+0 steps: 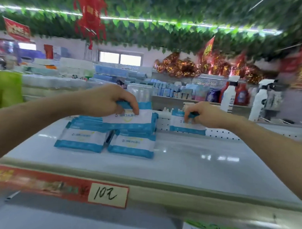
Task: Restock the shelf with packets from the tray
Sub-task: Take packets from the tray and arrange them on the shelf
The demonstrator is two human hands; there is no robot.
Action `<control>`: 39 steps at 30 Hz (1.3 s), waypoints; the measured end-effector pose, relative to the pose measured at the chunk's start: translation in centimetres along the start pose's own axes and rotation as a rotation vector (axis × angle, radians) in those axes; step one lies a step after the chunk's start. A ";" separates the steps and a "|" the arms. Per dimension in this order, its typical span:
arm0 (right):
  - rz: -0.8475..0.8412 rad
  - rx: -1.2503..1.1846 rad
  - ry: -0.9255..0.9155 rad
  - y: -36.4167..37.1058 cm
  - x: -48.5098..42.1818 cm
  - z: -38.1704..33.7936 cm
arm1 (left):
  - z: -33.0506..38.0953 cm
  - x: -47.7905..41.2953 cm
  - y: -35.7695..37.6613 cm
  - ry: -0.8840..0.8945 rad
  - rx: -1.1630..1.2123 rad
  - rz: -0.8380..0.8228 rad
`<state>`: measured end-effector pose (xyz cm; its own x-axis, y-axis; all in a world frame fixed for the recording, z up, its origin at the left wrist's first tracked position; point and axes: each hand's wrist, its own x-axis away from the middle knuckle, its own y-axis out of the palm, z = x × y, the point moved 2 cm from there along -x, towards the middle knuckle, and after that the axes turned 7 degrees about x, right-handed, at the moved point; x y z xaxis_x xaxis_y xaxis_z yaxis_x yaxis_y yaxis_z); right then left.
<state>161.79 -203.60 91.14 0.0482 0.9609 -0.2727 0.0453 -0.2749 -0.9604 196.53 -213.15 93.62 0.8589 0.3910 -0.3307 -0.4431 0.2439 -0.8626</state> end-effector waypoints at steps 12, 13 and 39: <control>-0.066 0.003 -0.049 6.2 -9.0 1.9 | -1.3 -1.2 0.1 -0.140 -0.046 0.031; -0.082 0.008 -0.061 6.2 -9.3 2.1 | -1.5 -1.0 -0.1 -0.148 -0.042 0.038; 0.007 0.160 -0.027 1.4 -1.4 8.1 | 0.6 -18.0 8.5 0.028 -0.005 -0.133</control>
<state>153.74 -205.06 89.77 0.0213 0.9602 -0.2787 -0.1141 -0.2746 -0.9548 177.12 -217.60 92.49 0.9169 0.3305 -0.2236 -0.3235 0.2878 -0.9014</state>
